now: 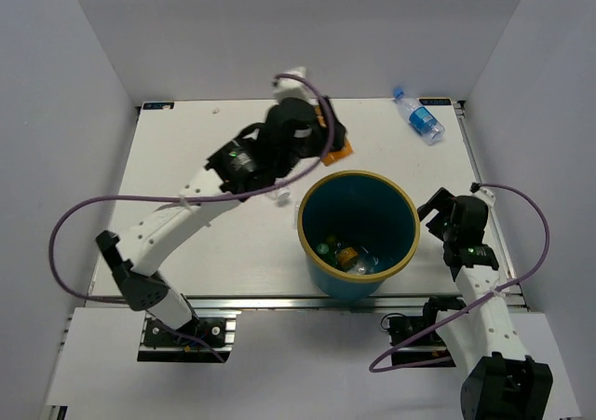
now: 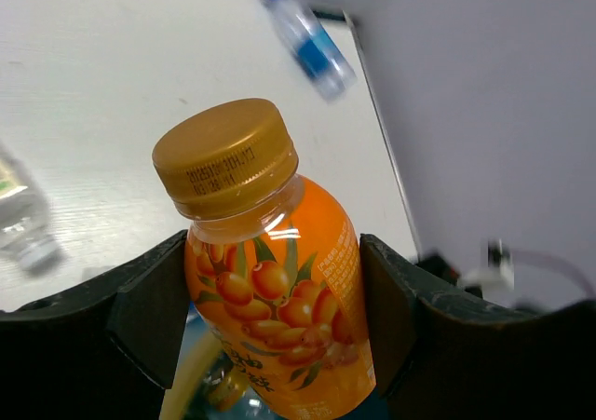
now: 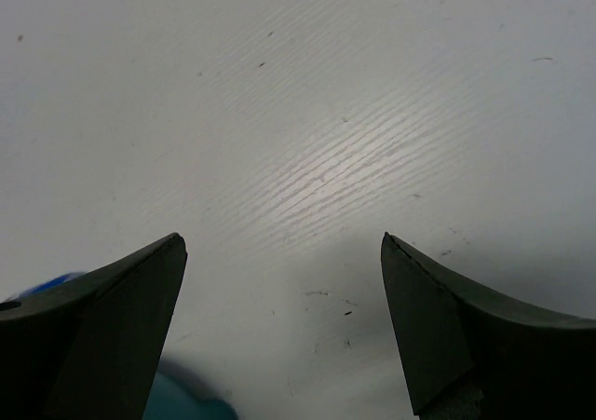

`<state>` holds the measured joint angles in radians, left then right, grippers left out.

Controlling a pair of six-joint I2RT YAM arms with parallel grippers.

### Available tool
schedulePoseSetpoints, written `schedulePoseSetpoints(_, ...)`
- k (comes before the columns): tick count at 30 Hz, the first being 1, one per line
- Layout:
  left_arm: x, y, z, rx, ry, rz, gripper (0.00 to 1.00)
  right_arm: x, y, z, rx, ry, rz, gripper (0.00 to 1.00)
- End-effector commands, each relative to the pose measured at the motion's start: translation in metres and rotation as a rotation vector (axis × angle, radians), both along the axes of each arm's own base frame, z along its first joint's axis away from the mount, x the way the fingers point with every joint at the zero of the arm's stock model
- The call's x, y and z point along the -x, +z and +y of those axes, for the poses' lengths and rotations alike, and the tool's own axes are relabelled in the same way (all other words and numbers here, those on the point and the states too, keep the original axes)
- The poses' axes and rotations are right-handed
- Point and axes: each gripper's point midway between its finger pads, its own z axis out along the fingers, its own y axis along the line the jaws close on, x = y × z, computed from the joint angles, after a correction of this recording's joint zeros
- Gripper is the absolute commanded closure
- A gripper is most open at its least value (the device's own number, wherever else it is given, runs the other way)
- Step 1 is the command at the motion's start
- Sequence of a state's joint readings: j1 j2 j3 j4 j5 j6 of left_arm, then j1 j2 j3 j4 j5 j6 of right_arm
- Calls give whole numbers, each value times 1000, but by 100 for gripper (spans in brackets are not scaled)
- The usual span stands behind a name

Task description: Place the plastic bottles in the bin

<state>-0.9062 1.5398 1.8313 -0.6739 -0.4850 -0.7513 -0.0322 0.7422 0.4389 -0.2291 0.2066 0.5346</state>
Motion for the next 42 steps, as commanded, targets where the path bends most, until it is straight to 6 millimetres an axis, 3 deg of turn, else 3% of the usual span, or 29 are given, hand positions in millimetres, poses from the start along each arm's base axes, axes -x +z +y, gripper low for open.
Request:
schedulePoseSetpoints(1, 43, -4, -59, -182, -312, -79, 89, -16, 20, 33, -36, 264, -96, 11)
schedulePoseSetpoints(2, 59, -8, -72, -224, -367, -101, 88, -17, 23, 36, -37, 286, -103, 11)
schedulePoseSetpoints(5, 79, -21, -94, -287, -420, -111, 87, -18, 26, 38, -30, 307, -112, 11)
schedulePoseSetpoints(9, 100, -38, -103, -339, -472, -110, 82, -16, 25, 27, 5, 251, -116, 11)
schedulePoseSetpoints(10, 105, -35, -102, -328, -476, -119, 71, -16, 26, 27, 6, 251, -121, 11)
schedulePoseSetpoints(12, 116, -49, -103, -347, -500, -108, 50, -16, 28, 28, 7, 255, -130, 10)
schedulePoseSetpoints(13, 120, -46, -100, -338, -503, -113, 35, -16, 29, 27, 7, 253, -133, 11)
schedulePoseSetpoints(14, 124, -53, -99, -346, -505, -102, 5, -16, 30, 27, 8, 252, -136, 11)
schedulePoseSetpoints(17, 116, -49, -82, -356, -419, -108, 2, -16, 29, 26, 7, 244, -136, 11)
schedulePoseSetpoints(21, 74, -28, -26, -412, -70, -129, 2, -16, 26, 26, 2, 240, -132, 11)
schedulePoseSetpoints(25, 22, -24, 23, -331, 50, -58, 2, -16, 27, 28, 1, 252, -131, 11)
schedulePoseSetpoints(26, 1, -26, 52, -326, 143, -45, 2, -16, 26, 28, 1, 250, -131, 11)
schedulePoseSetpoints(27, -5, -23, 72, -310, 197, -45, 2, -16, 26, 27, 2, 247, -132, 11)
schedulePoseSetpoints(28, -13, -37, 88, -328, 235, -17, 2, -16, 26, 26, 1, 238, -133, 11)
schedulePoseSetpoints(29, -28, -43, 117, -330, 308, 9, 2, -16, 26, 26, 2, 238, -135, 11)
schedulePoseSetpoints(30, -30, -44, 135, -323, 350, 12, 2, -16, 26, 26, 0, 239, -135, 11)
schedulePoseSetpoints(31, -40, -66, 163, -354, 420, 40, 2, -16, 26, 26, 1, 239, -135, 11)
schedulePoseSetpoints(33, -46, -80, 195, -363, 492, 31, 2, -16, 25, 26, 0, 241, -132, 11)
schedulePoseSetpoints(34, -51, -73, 209, -329, 517, -15, 2, -17, 25, 27, -2, 243, -132, 11)
schedulePoseSetpoints(35, -55, -101, 235, -363, 553, 24, 2, -17, 25, 27, -2, 243, -131, 11)
schedulePoseSetpoints(36, -60, -104, 236, -337, 525, 9, 2, -17, 24, 27, -4, 246, -128, 11)
schedulePoseSetpoints(37, -62, -111, 252, -365, 535, 19, 2, -17, 24, 28, -6, 248, -127, 11)
schedulePoseSetpoints(42, -67, -158, 286, -471, 566, 115, 2, -18, 21, 27, -11, 241, -99, 11)
